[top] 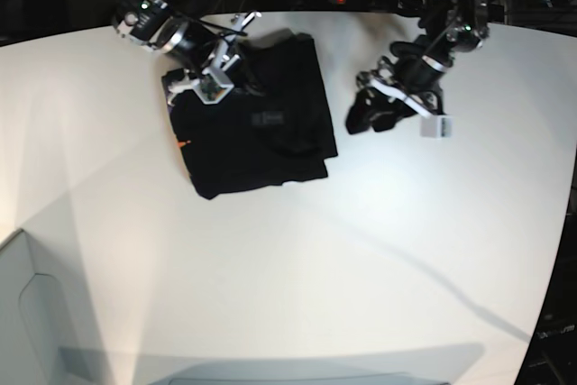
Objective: Fold the T-shirt properly
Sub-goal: 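Grasp the bundle's edges with both grippers, then tuck and flatten the bundle's edges with both grippers, then press the left gripper across the bundle to flatten it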
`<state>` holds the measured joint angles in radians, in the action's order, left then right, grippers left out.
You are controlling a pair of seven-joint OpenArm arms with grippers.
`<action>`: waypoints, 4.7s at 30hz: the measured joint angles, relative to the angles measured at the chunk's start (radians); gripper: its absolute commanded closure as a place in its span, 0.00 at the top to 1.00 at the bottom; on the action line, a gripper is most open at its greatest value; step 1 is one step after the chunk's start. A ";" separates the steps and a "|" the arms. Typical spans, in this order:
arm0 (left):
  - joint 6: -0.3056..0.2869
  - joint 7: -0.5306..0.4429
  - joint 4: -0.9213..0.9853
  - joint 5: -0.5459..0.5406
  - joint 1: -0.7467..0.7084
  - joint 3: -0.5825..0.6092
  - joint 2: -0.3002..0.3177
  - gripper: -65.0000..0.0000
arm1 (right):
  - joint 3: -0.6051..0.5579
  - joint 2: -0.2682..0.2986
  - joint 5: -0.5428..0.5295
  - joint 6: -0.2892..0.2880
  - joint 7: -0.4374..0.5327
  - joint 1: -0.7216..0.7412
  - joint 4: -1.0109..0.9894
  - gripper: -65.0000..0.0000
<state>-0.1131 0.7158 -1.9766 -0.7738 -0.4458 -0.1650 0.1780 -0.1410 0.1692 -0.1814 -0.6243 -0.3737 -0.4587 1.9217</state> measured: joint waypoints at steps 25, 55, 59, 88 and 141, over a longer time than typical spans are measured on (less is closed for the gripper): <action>0.009 -0.013 0.239 0.121 0.156 0.326 -0.058 0.09 | 0.187 -0.026 0.001 -0.003 -0.005 -0.008 0.010 0.34; 0.004 -0.016 0.172 0.116 -0.006 0.148 -0.023 0.00 | 0.181 -0.026 0.001 -0.002 -0.003 -0.008 0.009 0.34; 0.005 -0.014 0.171 0.116 -0.006 0.148 -0.019 0.11 | 0.181 -0.026 0.001 -0.003 -0.003 -0.010 0.009 0.35; 0.004 -0.012 0.119 0.052 -0.060 0.006 -0.072 0.63 | 0.179 -0.026 0.001 -0.003 -0.004 -0.005 0.009 0.35; -0.257 -0.060 0.815 0.466 1.036 1.221 -0.004 0.00 | 0.803 -0.279 0.001 -0.003 -0.004 0.116 0.011 0.35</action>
<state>-0.3698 0.6563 -1.1614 -0.3080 0.5903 1.0561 0.1738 0.6621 -0.1101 -0.1802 -0.6273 -0.3775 -0.3424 1.9331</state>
